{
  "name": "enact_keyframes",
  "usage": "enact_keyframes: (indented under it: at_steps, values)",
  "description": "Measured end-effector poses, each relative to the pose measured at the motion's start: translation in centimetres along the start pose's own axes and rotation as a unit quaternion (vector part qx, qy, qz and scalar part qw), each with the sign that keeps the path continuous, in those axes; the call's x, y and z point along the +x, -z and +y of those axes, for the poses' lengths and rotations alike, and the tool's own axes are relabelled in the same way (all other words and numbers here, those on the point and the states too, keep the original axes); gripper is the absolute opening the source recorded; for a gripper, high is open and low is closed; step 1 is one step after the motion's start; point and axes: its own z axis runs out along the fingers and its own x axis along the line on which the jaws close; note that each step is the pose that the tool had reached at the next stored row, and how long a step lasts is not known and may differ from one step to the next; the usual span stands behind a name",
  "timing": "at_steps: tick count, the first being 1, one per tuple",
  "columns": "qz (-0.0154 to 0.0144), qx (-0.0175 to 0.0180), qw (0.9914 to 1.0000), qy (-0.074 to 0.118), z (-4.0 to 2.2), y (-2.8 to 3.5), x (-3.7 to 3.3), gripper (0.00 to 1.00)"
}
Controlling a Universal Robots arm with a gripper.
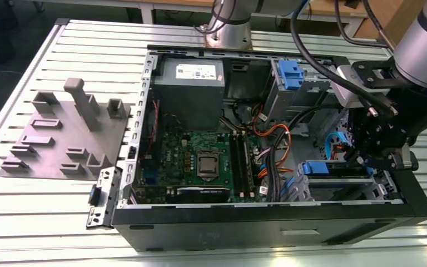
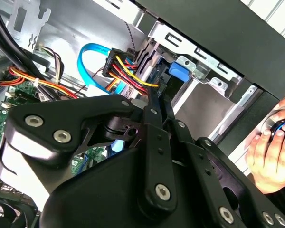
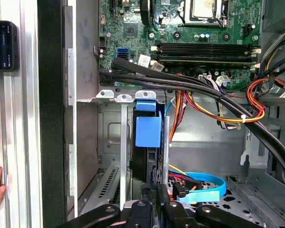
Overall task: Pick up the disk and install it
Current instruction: 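Insert the first disk wire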
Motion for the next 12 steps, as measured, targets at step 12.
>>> enact_keyframes:
  at_steps: [12]
  values:
    - [0.0000,-0.0009,1.00000,0.000,0.01,-0.04,-0.01,0.16]
